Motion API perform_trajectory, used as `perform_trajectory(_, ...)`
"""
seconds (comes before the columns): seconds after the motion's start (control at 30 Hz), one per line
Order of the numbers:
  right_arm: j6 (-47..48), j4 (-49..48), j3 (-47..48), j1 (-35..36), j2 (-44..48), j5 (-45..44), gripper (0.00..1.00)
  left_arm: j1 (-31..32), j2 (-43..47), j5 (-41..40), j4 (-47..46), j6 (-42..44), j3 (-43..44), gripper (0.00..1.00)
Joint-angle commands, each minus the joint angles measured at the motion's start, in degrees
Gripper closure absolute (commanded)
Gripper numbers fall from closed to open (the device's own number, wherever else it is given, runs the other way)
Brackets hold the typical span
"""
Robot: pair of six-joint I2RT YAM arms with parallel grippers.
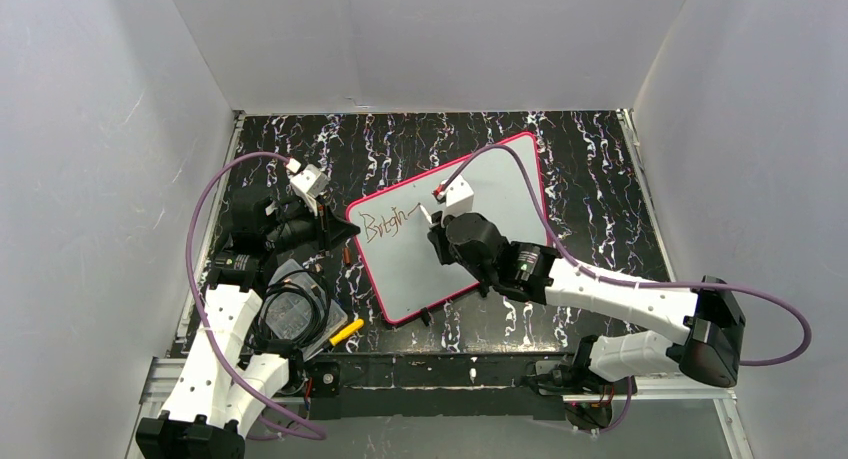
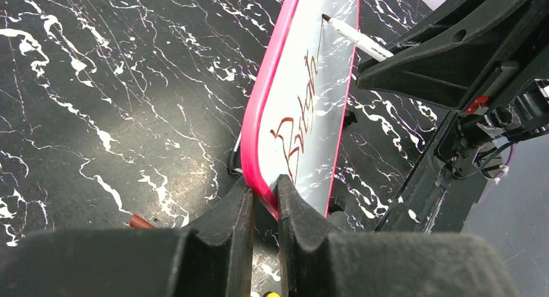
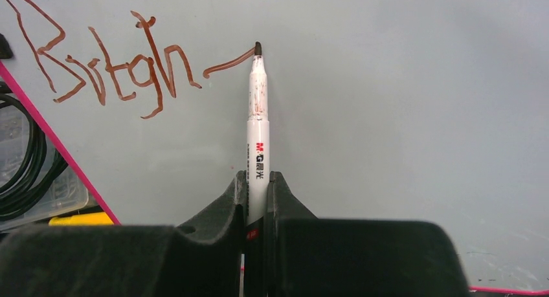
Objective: Write a sentence on the whiteboard
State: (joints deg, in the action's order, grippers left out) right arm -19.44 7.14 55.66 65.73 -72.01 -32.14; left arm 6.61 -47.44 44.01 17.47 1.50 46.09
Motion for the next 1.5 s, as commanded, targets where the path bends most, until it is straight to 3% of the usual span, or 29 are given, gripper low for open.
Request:
perform_trajectory(0.0,1.96,-4.22,-0.39,-0.44,3.06,2.77,0.99,0.53,0.6,-0.92,2.56,4.93,-0.73,1.0)
perform_trajectory(0.57,5.37,-1.37,5.8,-0.43,-2.13,1.84,0.99,0.51,0.51,-0.95,2.56,4.98,-0.73,1.0)
perform_trajectory(1.47,-3.88,1.38,-3.29,0.41,0.46,4.83,0.99,0.51,0.59,-0.99,2.56,4.91,-0.65,1.0)
